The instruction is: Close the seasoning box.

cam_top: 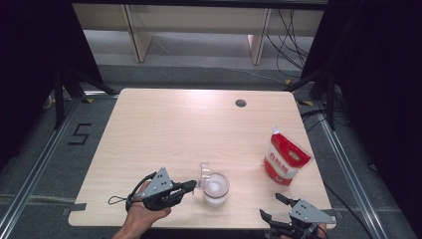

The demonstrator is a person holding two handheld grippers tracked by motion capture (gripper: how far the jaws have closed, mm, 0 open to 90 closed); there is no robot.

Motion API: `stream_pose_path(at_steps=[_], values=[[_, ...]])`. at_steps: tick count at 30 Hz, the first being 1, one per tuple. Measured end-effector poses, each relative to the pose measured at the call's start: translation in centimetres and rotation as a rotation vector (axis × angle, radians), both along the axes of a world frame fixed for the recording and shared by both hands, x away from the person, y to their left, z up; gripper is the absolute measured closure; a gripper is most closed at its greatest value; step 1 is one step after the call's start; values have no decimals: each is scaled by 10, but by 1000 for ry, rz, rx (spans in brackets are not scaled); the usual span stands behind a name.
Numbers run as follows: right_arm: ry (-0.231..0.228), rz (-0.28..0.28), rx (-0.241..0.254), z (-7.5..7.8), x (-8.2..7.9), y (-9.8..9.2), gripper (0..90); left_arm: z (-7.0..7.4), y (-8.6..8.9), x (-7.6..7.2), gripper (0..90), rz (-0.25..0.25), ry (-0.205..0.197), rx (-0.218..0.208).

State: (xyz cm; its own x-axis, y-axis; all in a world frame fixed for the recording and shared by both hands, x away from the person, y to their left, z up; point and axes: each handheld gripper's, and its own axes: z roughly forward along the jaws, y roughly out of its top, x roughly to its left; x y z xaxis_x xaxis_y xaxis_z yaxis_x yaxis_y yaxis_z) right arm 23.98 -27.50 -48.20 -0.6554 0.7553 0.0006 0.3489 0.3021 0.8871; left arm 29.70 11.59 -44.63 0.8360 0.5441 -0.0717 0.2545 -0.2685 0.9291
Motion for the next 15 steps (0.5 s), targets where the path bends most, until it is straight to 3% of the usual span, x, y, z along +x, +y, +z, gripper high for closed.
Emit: stream_pose_path(at_steps=[2, 3, 5, 6, 8, 9, 15], values=[[-5, 7, 1, 0, 1, 0, 265, 0, 0, 0, 867, -2, -1, 0], [13, -14, 10, 0, -1, 1, 265, 0, 0, 1, 849, -12, -7, 3], [-3, 2, 0, 0, 0, 0, 265, 0, 0, 1, 808, -1, -2, -8], [-2, 3, 3, 0, 0, 0, 266, -1, 1, 0, 784, 5, 19, -31], [-23, 1, -4, 0, 1, -1, 265, 0, 5, 2, 723, -8, 18, -14], [-22, 1, -1, 0, 1, -1, 265, -1, 5, 1, 692, 9, 27, -14], [-4, 4, 7, 0, 0, 0, 265, -2, 6, 0, 566, -3, 35, -8]])
